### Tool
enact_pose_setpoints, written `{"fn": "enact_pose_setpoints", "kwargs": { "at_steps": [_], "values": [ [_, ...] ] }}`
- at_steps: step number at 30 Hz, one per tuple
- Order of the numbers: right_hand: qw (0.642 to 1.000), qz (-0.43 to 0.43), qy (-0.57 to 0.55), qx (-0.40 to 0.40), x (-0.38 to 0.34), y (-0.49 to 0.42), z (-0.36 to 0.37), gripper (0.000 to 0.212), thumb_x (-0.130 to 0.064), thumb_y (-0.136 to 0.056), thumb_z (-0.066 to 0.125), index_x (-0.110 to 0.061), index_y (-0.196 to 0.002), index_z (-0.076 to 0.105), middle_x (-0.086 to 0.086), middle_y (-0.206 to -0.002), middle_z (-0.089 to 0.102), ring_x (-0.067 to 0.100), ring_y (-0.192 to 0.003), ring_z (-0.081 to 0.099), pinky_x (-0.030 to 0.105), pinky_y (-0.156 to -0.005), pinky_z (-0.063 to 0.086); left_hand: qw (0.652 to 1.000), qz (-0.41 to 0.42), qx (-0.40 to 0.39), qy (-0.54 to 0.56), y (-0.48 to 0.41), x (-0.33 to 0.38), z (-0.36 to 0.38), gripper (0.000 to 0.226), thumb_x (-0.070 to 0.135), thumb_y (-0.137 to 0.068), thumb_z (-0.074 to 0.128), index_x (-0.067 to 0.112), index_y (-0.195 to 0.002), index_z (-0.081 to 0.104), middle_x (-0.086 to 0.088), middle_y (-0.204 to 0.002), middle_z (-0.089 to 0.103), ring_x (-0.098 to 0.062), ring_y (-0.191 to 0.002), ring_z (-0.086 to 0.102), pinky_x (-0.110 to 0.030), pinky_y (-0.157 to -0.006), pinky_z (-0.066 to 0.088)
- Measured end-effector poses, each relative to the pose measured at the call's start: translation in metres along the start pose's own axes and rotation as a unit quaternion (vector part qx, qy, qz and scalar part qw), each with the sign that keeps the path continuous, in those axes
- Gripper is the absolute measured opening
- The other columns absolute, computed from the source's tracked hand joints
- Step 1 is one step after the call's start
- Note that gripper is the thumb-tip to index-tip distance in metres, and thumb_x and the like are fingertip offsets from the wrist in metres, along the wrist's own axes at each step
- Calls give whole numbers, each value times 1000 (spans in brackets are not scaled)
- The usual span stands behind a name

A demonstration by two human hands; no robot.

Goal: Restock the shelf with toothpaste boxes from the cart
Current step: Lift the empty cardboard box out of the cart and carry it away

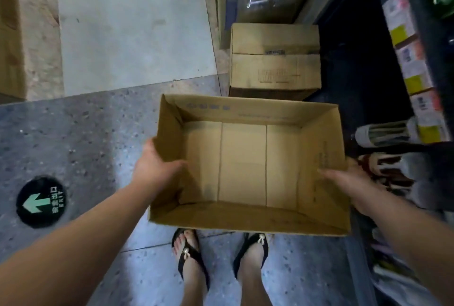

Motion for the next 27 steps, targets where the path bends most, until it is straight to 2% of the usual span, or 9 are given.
{"fn": "enact_pose_setpoints", "kwargs": {
  "at_steps": [4,8,10,15,21,24,27],
  "values": [
    [999,23,20,-16,16,-60,24,64,-18,-80,68,-22,-135,35,10,-129,52,33,-111,52,37,-80,44,998,-38,-22,53,-52,-25,48,94,36,-44,76,28,-128,35,-8,-115,62,-32,-98,63,-51,-87,53],
    [999,22,41,-21,29,-103,41,54,-13,-84,64,-16,-133,39,12,-130,51,32,-114,51,37,-82,42,994,-54,-41,87,-81,-45,84,87,18,-64,80,25,-135,30,-11,-121,59,-31,-100,62,-50,-89,53],
    [998,25,46,-30,33,-120,48,57,-12,-84,64,-15,-134,38,11,-130,51,32,-116,50,39,-84,42,993,-54,-49,89,-90,-49,96,84,13,-70,78,24,-137,28,-11,-125,56,-31,-103,61,-50,-91,51],
    [998,9,55,-29,36,-147,59,68,-25,-78,69,-20,-137,37,7,-134,51,29,-116,51,36,-87,42,995,-45,-50,73,-105,-57,115,86,11,-70,78,19,-139,28,-10,-126,56,-30,-105,60,-49,-92,51],
    [996,6,73,-60,43,-158,74,73,-21,-80,68,-20,-142,30,7,-137,48,29,-121,47,39,-96,40,996,-52,-57,50,-111,-64,122,80,13,-73,75,18,-139,31,-12,-131,53,-32,-109,58,-49,-94,50],
    [994,-13,100,-39,37,-149,73,73,-21,-81,68,-17,-142,28,10,-136,47,30,-121,47,40,-101,41,998,-33,-52,13,-103,-59,120,76,17,-76,74,18,-139,32,-10,-132,52,-32,-110,57,-49,-95,49],
    [985,-54,162,-12,23,-133,69,65,-17,-82,63,-12,-139,33,14,-133,50,32,-117,50,38,-96,44,998,6,-35,-49,-90,-46,112,68,23,-79,70,16,-137,36,-10,-131,52,-33,-112,56,-45,-96,48]
  ]
}}
Point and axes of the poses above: each hand's wrist, its own y-axis away from the middle knuckle, its own z-axis out of the palm, x = y × z, the point moved 10 cm from there along -y, towards the middle knuckle
